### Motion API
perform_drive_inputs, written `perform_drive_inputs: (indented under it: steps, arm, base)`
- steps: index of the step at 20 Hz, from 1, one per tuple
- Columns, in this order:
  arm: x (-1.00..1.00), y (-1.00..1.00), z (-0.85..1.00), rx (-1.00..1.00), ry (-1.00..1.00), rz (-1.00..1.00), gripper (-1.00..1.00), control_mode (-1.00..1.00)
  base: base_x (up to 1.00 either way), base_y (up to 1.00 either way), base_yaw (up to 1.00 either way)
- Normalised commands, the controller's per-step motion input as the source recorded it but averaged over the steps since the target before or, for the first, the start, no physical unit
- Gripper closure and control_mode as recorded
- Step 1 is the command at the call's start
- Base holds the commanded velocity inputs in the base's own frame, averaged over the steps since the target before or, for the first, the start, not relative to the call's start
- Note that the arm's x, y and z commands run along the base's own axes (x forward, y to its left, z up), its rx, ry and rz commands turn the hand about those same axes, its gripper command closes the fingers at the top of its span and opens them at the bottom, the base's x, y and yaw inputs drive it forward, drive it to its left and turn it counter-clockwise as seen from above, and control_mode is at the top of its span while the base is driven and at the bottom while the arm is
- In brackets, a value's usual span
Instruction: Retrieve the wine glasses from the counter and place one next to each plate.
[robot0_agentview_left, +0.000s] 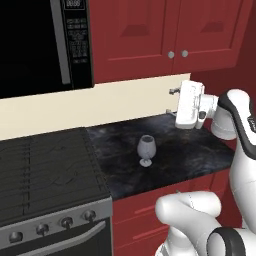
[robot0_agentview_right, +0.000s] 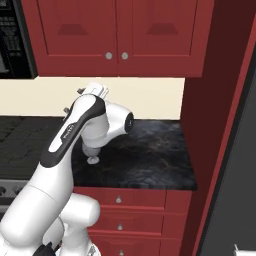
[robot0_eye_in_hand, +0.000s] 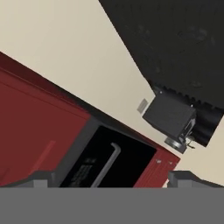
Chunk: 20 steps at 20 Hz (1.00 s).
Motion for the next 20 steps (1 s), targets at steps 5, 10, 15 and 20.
perform_drive_inputs:
  steps: [5,10,15,20]
  arm:
    - [0.0,0.0,0.0,0.0,0.0,0.0,-1.0,1.0]
    - [0.0,0.0,0.0,0.0,0.0,0.0,-1.0,1.0]
    - [0.0,0.0,0.0,0.0,0.0,0.0,-1.0,1.0]
    - [-0.02,0.0,-0.29,0.04,0.05,0.04,-1.0,-1.0]
  base:
    - [0.0,0.03,0.13]
    - [0.0,0.0,0.19]
    - [0.0,0.0,0.21]
    - [0.0,0.0,0.03]
